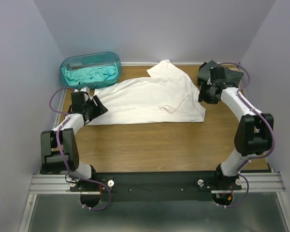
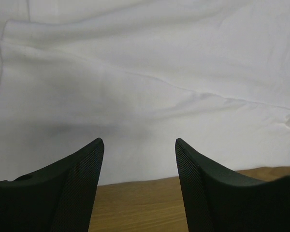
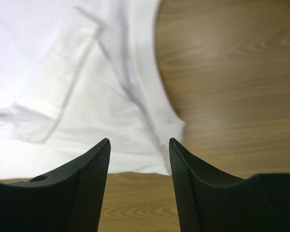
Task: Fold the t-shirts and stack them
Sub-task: Fold the tshirt
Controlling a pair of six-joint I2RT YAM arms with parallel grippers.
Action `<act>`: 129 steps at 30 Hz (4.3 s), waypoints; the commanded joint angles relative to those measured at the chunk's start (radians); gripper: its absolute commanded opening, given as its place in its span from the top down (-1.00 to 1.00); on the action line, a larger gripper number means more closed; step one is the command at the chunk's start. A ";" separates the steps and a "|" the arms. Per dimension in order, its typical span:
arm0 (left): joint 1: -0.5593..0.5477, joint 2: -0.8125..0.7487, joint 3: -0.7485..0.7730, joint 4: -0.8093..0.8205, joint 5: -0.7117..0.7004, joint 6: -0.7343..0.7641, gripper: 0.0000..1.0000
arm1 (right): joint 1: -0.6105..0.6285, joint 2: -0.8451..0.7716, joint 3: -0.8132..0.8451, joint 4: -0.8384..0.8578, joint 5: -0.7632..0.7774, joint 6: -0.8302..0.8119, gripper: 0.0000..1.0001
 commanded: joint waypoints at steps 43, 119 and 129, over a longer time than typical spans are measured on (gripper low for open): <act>-0.012 0.138 0.150 0.056 0.120 0.146 -0.37 | 0.337 0.315 0.194 0.100 -0.113 0.043 0.66; -0.118 -0.318 -0.111 -0.138 -0.041 -0.218 -0.36 | 0.314 -0.141 -0.243 0.033 -0.136 0.166 -0.84; -0.218 -0.045 0.059 0.008 -0.075 -0.144 -0.36 | 0.314 0.036 -0.055 0.131 0.013 0.115 -0.87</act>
